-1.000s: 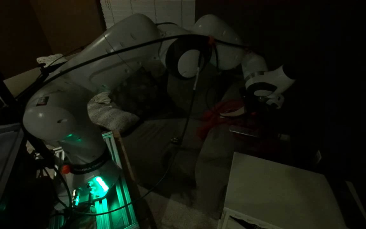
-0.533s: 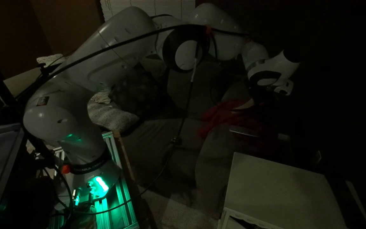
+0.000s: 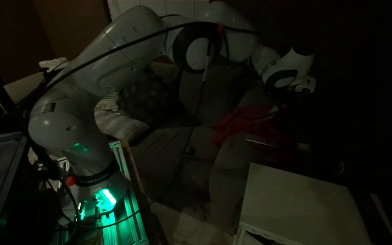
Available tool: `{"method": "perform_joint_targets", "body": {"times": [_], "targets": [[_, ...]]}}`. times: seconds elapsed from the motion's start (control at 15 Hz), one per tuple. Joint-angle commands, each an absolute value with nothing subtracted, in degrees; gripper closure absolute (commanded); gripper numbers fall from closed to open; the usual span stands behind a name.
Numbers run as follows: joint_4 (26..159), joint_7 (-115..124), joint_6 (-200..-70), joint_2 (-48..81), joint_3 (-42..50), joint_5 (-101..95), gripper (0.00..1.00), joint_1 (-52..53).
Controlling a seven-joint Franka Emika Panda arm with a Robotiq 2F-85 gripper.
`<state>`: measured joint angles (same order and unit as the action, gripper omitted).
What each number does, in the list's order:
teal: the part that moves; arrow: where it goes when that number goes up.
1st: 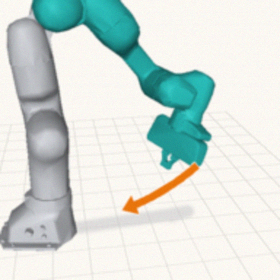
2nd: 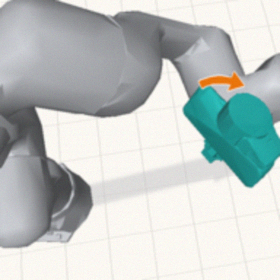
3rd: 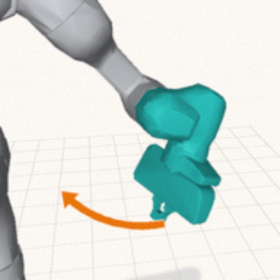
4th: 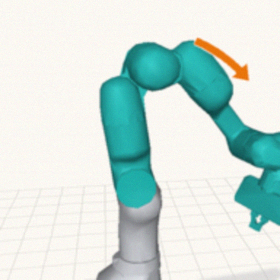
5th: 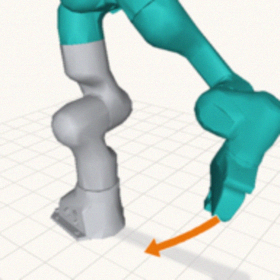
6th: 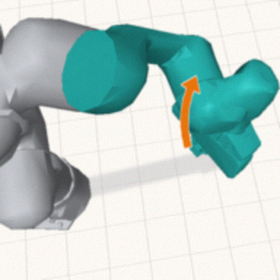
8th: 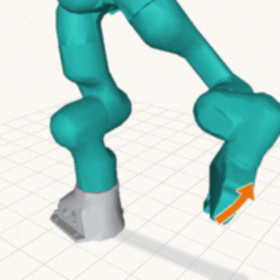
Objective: Put the book on top of the white shelf.
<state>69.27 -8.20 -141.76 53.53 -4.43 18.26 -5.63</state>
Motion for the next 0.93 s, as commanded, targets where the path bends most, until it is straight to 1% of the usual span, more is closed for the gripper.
{"method": "perform_joint_targets", "body": {"times": [0.0, 0.33, 0.73, 0.8, 0.87], "targets": [[71.99, -3.59, -139.25, 51.21, -1.63, 12.66, 0.92, -3.60], [71.20, -5.83, -130.38, 51.44, -5.34, 13.89, 0.92, -4.95], [71.13, -6.30, -130.38, 51.68, -6.14, 14.59, 0.92, -5.03], [71.13, -6.24, -130.07, 51.75, -6.22, 14.65, 0.46, -5.05], [71.13, -6.38, -130.14, 51.80, -6.31, 14.68, 0.42, -5.06]]}}
